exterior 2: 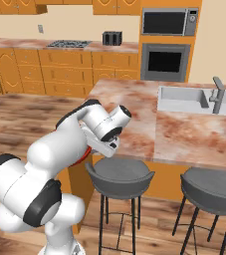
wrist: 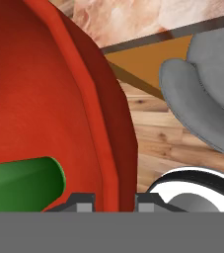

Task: Place the cup inside the bowl on the dining table and move the bowl to any counter.

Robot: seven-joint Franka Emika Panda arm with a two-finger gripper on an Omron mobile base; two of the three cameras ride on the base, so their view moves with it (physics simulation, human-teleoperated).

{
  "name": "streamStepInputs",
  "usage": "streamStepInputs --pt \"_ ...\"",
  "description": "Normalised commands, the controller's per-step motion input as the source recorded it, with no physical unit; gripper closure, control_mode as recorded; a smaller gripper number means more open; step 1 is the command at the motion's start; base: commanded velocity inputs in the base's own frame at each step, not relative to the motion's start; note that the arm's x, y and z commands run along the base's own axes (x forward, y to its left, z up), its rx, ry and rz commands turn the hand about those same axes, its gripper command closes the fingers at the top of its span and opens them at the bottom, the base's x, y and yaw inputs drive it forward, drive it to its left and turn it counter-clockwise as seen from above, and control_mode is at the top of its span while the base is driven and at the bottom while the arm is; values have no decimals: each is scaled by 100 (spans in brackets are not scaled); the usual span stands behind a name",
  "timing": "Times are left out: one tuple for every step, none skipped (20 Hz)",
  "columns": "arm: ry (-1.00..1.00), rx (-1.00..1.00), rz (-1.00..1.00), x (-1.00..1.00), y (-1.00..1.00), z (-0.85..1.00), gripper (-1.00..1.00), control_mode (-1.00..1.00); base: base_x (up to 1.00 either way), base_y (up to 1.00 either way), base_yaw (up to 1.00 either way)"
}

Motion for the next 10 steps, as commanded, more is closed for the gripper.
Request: streamStepInputs --pt "0 0 0 0 0 0 100 100 -14 88 0" --pt "0 0 0 0 0 0 100 100 -12 89 0" --pt "0 0 0 0 0 0 100 100 -11 91 0" --pt "0 0 0 0 0 0 100 100 -9 91 0" --pt "0 0 0 0 0 0 100 100 -9 91 0" --pt "0 0 0 0 0 0 100 100 -9 92 0" --pt "0 0 0 0 0 0 100 100 -9 92 0" --pt "0 0 0 0 0 0 100 100 -6 91 0" --pt "0 0 0 0 0 0 100 100 -6 90 0" --pt "0 0 0 0 0 0 100 100 -6 89 0"
